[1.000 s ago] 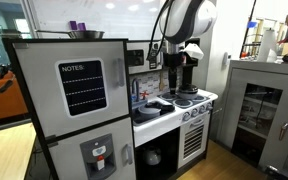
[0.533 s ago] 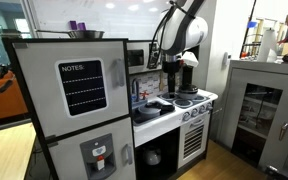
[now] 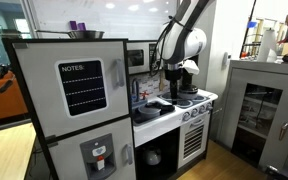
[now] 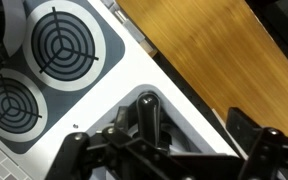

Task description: Remove the pot from the sink and put it on the stove

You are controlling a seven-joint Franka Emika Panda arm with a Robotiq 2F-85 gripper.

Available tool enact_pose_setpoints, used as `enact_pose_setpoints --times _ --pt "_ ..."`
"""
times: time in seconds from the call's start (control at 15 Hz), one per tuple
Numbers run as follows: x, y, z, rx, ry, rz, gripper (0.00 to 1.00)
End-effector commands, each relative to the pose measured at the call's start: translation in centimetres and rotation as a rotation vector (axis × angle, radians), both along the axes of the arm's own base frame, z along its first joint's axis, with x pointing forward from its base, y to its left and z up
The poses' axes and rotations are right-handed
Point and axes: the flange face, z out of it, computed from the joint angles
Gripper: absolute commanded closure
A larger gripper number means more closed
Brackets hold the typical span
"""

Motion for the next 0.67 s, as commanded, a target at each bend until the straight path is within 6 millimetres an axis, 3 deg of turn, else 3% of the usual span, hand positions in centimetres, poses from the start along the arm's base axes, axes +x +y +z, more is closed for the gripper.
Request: enact_pose_setpoints --times 0.0,0.6 --pt "0.54 -0.24 -1.02 0.024 0.0 0.021 0.0" --pt "0.11 0.17 -1.52 0.005 0.022 0.006 0.0"
